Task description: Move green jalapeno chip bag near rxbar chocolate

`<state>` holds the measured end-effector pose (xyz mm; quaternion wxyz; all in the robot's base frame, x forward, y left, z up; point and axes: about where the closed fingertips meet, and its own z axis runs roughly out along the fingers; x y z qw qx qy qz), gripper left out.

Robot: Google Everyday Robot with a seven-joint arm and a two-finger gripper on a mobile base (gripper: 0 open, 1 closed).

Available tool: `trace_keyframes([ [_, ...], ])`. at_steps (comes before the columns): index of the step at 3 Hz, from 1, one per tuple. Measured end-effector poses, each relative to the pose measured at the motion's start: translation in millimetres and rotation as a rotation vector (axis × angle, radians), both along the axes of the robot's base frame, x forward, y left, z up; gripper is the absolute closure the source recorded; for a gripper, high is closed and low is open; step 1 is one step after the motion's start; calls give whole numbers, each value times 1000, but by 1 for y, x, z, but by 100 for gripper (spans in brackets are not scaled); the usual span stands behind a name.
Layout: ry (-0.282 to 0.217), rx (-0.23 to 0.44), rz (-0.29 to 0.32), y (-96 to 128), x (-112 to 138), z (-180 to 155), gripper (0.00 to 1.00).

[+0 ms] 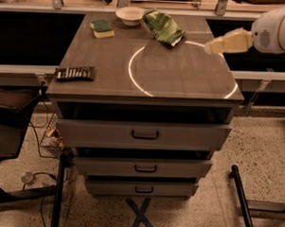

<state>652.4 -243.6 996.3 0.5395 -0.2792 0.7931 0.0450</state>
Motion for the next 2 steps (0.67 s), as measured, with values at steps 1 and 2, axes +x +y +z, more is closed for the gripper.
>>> trace_keyframes([
  [1,-15,30,-22,-4,0,7,0],
  [2,-11,23,-15,-2,-1,6,0],
])
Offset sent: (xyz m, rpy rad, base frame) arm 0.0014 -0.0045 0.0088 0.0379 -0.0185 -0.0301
